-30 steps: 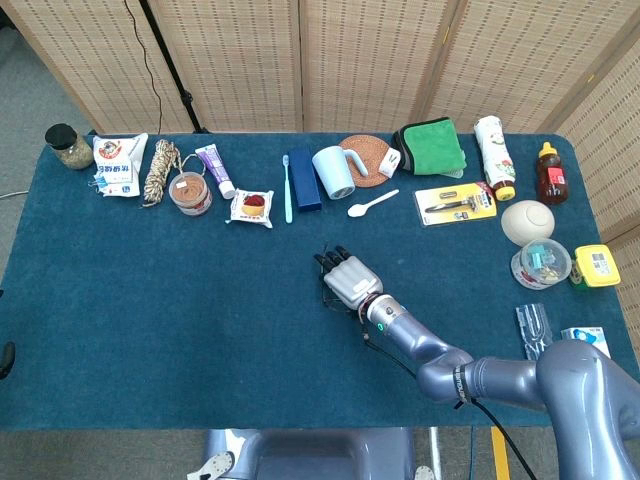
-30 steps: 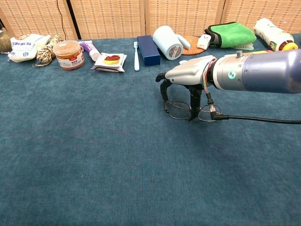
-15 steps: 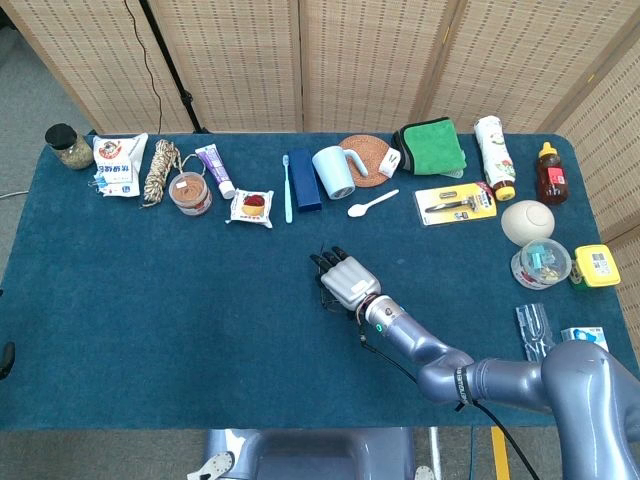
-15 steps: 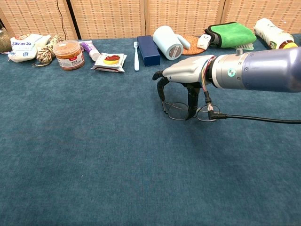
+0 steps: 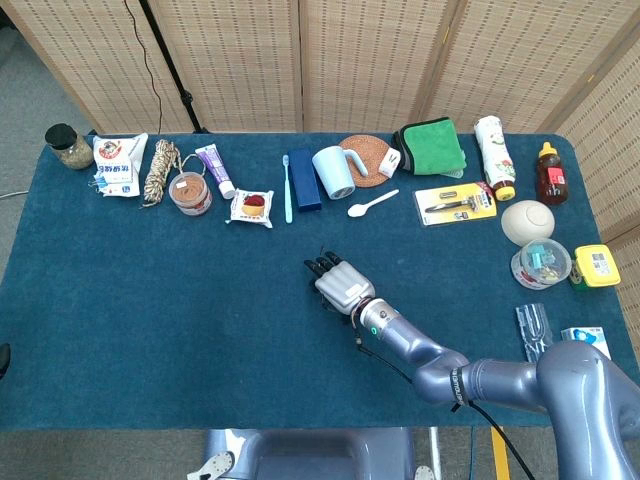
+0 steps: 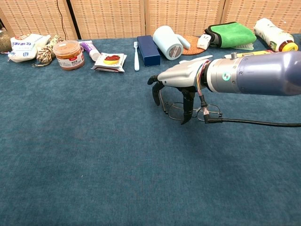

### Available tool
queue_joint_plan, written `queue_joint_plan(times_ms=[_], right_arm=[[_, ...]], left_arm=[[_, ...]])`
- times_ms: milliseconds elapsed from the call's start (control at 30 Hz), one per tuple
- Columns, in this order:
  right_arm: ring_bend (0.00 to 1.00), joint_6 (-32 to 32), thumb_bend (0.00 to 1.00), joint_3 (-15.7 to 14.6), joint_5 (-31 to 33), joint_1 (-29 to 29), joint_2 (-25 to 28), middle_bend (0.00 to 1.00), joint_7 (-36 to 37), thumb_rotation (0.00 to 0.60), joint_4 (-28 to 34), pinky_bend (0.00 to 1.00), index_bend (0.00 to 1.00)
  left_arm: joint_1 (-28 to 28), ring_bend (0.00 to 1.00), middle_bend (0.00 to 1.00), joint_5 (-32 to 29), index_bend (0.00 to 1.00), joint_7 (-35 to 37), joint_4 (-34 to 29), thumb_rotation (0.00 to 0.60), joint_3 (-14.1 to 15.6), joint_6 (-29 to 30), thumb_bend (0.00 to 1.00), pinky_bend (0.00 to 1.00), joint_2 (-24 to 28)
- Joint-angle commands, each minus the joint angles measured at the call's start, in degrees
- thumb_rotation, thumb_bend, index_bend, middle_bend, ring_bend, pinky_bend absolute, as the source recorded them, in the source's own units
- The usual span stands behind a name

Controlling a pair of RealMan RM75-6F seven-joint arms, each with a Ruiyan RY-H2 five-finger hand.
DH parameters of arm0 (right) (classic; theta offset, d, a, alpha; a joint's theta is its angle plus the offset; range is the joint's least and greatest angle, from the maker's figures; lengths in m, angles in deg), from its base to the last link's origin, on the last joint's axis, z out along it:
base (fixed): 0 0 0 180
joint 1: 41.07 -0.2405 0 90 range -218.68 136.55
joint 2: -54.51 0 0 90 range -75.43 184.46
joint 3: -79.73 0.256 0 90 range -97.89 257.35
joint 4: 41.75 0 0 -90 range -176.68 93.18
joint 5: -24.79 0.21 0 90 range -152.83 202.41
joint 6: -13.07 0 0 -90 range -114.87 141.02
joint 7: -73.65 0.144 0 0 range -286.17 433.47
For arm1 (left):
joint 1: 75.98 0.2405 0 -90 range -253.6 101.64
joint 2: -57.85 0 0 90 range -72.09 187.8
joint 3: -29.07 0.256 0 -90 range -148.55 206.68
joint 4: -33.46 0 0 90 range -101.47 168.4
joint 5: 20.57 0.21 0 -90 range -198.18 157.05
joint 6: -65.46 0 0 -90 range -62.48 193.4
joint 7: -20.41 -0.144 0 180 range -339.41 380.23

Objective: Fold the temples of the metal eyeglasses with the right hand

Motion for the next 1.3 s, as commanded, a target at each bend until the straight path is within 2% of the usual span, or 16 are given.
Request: queue_joint_plan(times_ms=[33,733,1300], right_arm=[[0.00,0.38,0.09,-0.11,0.23,-0.19,-0.40,0.00,-0.19,0.600,-0.77,0.00,0.32],[0.00,1.68,0.09,-0.70,0.62,-0.31,-0.25,0.00,-0.33,0.600,-3.08,0.00,0.34],[0.00,1.81,0.09,-0.28,0.00,-0.09,-0.49,0.06,0.60,0.600,-4.38,0.00,0.44]], left_arm=[[0.05,0.00,0.00,-0.06,0.12,0.11,0.11,0.561,0.03,-0.06,0.45,0.00,0.00],[-0.12,0.00,0.00,-0.19,0.12,-0.22,0.33,0.561,-0.02,-0.53,0.45,0.00,-0.54],[-0.11,0.00,0.00,-0.35,0.12,-0.44,0.35,0.561,-0.10,-0.58,0.45,0.00,-0.70]])
